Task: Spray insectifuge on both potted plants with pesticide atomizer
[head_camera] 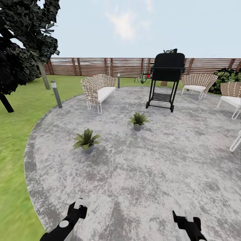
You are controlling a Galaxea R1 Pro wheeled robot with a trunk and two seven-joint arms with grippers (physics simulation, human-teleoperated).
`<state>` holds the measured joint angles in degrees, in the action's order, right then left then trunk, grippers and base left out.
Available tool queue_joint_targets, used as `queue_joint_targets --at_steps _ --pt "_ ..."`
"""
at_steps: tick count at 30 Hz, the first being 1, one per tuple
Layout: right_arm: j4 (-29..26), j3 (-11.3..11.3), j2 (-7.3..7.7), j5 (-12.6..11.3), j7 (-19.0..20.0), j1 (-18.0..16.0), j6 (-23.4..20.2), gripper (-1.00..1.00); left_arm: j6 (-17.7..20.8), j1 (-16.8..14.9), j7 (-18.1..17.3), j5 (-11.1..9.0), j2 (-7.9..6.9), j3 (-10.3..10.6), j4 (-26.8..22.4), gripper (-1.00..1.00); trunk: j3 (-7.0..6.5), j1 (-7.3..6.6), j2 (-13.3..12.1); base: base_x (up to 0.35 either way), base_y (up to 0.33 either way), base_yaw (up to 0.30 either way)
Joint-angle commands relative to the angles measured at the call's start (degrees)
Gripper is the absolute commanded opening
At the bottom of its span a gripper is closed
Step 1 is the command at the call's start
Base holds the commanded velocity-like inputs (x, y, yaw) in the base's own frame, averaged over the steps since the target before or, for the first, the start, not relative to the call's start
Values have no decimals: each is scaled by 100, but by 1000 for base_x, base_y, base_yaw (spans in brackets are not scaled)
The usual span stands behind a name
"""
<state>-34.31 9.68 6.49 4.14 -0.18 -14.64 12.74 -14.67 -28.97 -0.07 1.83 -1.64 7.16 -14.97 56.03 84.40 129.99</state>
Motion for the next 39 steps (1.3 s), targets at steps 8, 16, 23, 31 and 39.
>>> queue_joint_targets --at_steps 8,16,23,31,39 --pt "11 12 4 53 0 -3 18 100 -18 -3 -2 17 -3 13 3 -100 5 2 2 333 -1 -2" --pt "12 8 -30 52 -3 -3 18 100 -18 -3 -2 9 -3 13 5 -100 5 2 2 333 0 0" --pt "20 8 -33 52 -1 -3 15 100 -18 -3 -2 2 -3 13 12 -100 5 2 2 333 0 -17" --pt "19 8 -33 52 0 -3 10 100 -18 -3 -2 2 -3 13 12 -100 5 2 2 335 0 -228" --pt "13 8 -33 52 -1 -3 9 100 -21 -3 -2 2 -3 13 4 -100 5 2 2 335 0 -238"
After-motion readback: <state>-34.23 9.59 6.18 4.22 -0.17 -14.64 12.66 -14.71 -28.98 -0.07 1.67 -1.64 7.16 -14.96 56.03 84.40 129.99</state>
